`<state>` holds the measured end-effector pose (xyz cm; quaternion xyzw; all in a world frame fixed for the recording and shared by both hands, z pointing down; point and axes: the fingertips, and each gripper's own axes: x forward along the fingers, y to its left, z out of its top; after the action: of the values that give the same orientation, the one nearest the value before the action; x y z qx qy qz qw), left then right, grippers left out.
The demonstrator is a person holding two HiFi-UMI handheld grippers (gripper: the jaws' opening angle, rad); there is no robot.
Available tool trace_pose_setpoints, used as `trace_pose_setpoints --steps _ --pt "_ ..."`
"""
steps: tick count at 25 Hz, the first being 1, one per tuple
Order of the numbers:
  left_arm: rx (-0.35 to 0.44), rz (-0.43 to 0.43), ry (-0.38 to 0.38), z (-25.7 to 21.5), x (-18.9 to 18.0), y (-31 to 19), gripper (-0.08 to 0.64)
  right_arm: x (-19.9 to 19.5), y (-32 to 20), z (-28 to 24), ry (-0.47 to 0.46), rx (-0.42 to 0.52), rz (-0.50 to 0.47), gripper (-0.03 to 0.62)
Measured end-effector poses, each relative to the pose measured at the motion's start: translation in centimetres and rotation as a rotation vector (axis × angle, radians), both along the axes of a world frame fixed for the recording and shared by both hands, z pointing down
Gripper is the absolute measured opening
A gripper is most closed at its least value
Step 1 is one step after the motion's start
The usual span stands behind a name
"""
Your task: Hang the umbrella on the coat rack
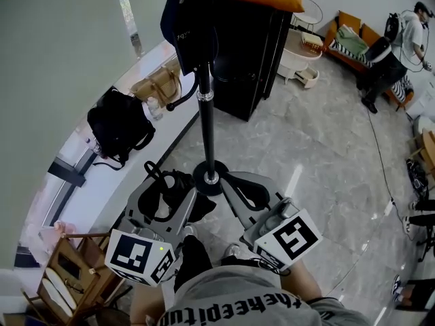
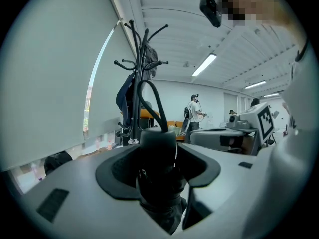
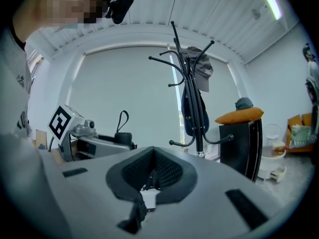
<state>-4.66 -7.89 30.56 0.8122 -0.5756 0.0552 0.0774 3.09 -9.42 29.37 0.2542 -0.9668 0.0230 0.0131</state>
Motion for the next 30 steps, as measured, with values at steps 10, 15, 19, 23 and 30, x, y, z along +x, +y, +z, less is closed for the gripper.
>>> trace_pose_setpoints --steps 10,15,19,23,30 --pt "-0.026 0.045 -0.007 0.8 -3.6 -2.8 0.244 -3.6 -2.3 0.6 0.020 -0.024 0.046 0.011" --pt "-0.038 0.085 -0.008 1.2 -4.7 -4.4 0.244 -4.5 -3.5 0.8 0.023 -0.031 0.091 0.011" --pt "-0.049 0.123 -0.013 1.6 -5.3 -5.7 0.244 -5.1 -4.5 0.8 0.022 -0.037 0.131 0.011" --pt "-0.060 0.159 -0.016 2.1 -5.8 -6.9 0.244 -5.6 -5.4 1.0 0.027 -0.040 0.164 0.011" --pt "-0.078 0.226 -0.017 3.0 -6.8 -8.6 0.244 -6.7 -6.5 1.2 0.024 -0.045 0.231 0.011"
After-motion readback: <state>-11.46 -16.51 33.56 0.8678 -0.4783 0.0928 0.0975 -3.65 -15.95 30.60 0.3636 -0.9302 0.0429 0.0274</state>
